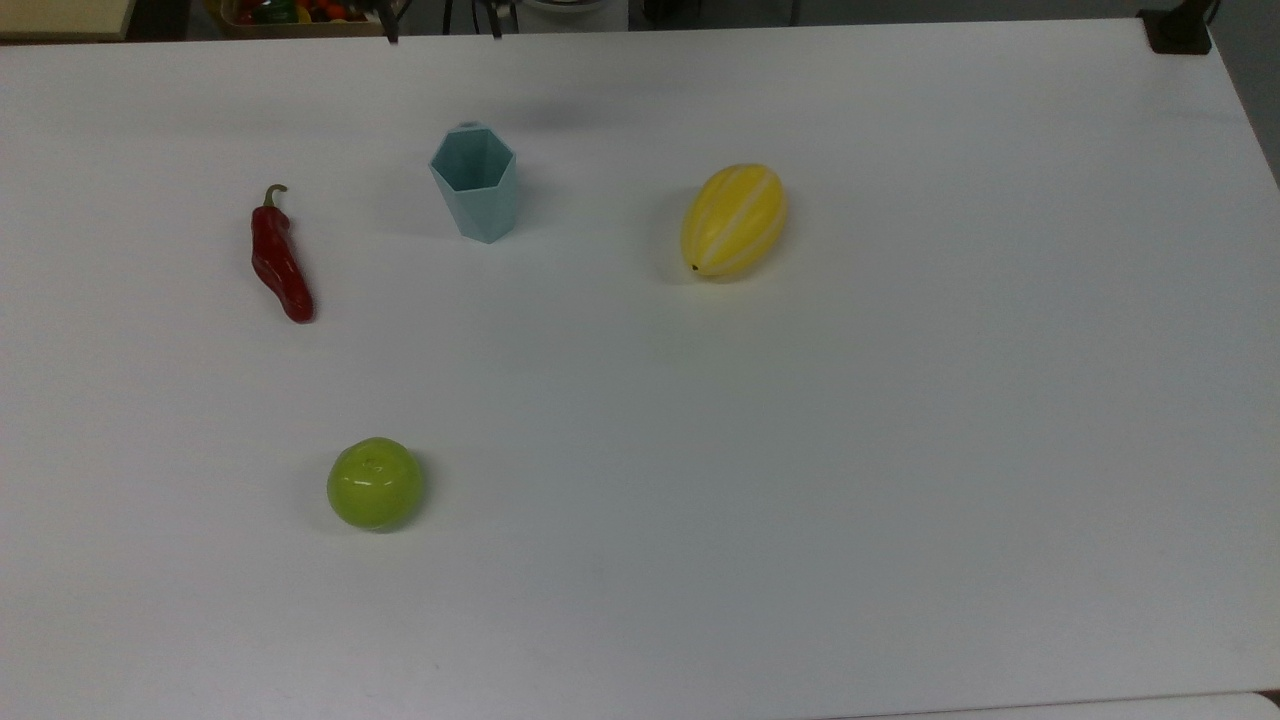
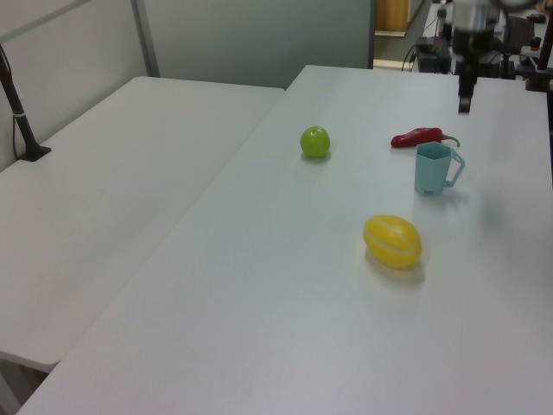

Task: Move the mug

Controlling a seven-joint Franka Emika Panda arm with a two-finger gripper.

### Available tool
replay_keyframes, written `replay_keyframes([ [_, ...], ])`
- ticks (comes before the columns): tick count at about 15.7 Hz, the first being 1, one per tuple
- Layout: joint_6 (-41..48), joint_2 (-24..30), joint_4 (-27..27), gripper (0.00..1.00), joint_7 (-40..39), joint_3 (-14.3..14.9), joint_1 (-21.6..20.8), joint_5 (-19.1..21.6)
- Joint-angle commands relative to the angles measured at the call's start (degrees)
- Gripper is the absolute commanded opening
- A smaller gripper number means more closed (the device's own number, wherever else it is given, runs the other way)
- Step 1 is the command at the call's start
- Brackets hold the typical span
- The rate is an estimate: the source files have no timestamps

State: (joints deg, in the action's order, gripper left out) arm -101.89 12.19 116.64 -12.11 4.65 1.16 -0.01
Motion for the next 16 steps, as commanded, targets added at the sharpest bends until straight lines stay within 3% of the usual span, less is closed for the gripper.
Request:
replay_keyframes([
  [1, 13.8, -0.8, -12.5, 1.0, 3.3, -0.4, -0.6, 4.1],
  [3, 17.0, -0.9, -17.6, 1.0, 10.8, -0.8, -0.6, 7.1],
  [6, 18.8, -1.8, -22.9, 1.0, 20.1, -3.8, -0.6, 7.8],
  [9, 18.7, -3.1, -24.1, 1.0, 20.1, -6.8, -0.4, 7.8],
  [16, 8.7, -6.6, -23.3, 1.0, 11.2, -6.2, -2.3, 6.9],
])
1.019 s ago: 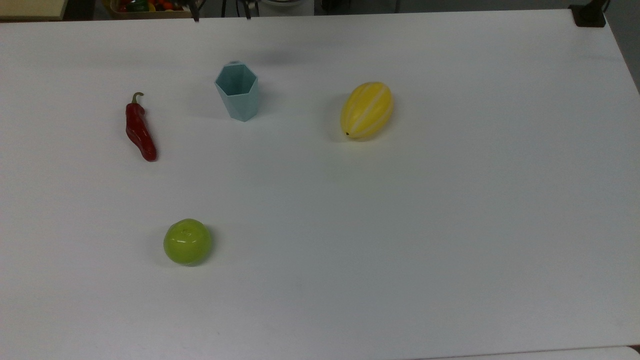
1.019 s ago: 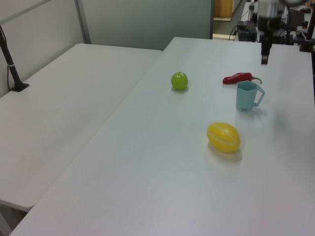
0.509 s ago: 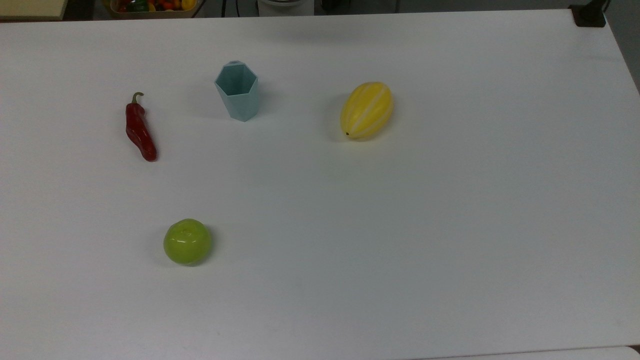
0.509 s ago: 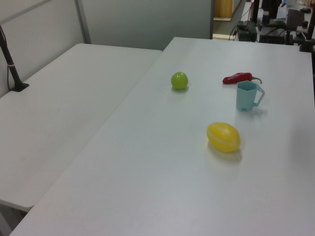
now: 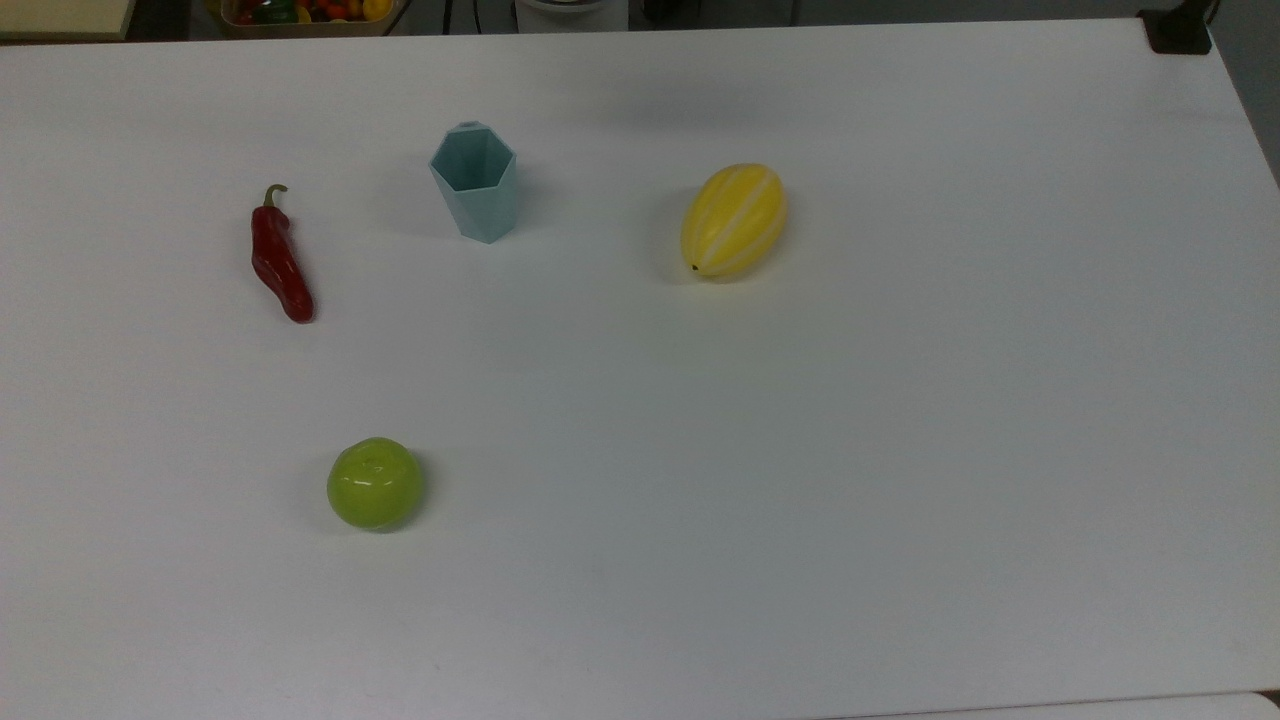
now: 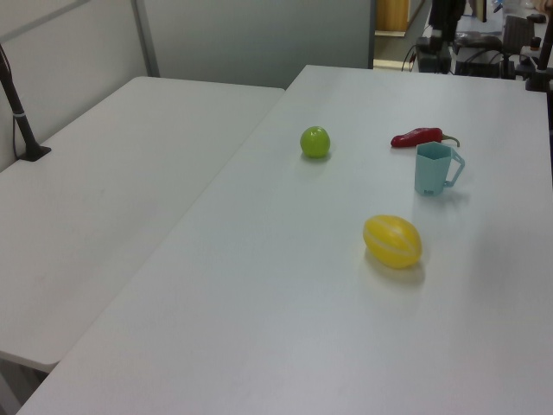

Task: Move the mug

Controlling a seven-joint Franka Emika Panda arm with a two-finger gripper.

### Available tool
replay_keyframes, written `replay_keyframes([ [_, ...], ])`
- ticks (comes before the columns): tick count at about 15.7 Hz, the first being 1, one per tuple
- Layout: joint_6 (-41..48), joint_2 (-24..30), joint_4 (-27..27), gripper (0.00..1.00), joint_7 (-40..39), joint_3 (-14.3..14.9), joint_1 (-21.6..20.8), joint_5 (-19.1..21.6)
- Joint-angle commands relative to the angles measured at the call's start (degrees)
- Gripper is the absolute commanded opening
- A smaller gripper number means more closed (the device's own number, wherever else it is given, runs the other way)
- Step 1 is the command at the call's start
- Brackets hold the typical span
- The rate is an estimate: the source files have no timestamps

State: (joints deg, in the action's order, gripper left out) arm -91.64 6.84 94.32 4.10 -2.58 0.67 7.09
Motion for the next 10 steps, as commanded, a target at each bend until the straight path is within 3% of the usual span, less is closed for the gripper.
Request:
replay_keyframes([
  [1, -2.5, -1.6, -0.8, 1.0, -5.5, 2.0, -2.9, -0.3],
  [3, -4.4, -2.2, -0.8, 1.0, -5.6, 3.7, -3.7, -0.3],
  [10, -6.4, -3.1, -0.8, 1.0, -5.1, 3.6, -4.2, -1.2],
])
